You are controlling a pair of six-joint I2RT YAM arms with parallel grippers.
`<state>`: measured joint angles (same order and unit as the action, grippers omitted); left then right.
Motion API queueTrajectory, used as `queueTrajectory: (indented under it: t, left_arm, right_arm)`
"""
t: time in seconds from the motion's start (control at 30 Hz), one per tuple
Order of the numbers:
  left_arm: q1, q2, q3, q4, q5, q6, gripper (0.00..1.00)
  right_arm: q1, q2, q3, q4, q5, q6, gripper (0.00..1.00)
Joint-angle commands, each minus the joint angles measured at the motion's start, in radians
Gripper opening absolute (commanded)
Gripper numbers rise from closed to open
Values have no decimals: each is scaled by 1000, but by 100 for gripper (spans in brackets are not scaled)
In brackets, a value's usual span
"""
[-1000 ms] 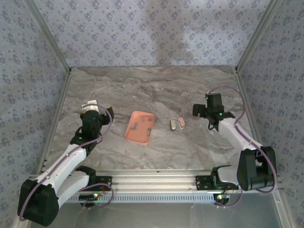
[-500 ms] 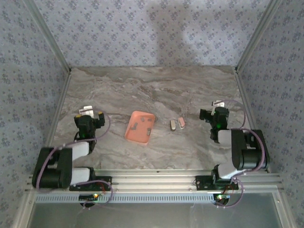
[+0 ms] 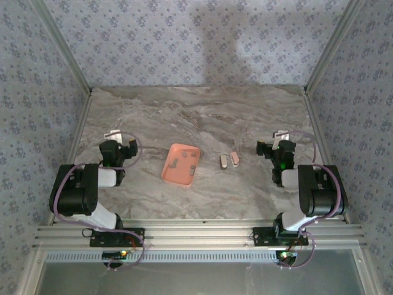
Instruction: Load the staples into the stapler
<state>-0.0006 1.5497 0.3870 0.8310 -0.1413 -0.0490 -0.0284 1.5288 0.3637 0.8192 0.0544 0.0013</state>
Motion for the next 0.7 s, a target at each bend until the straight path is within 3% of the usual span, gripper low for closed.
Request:
queueTrajectory:
  t: [0.0,0.67]
  left_arm:
    - [1,-16,21,-9,16,17,98]
    - [3,-15,19,-5,23,15,98]
  right_arm:
    - [-5,3,19,21,-9,-15,100]
    - [-5,2,20,21,-9,-15,100]
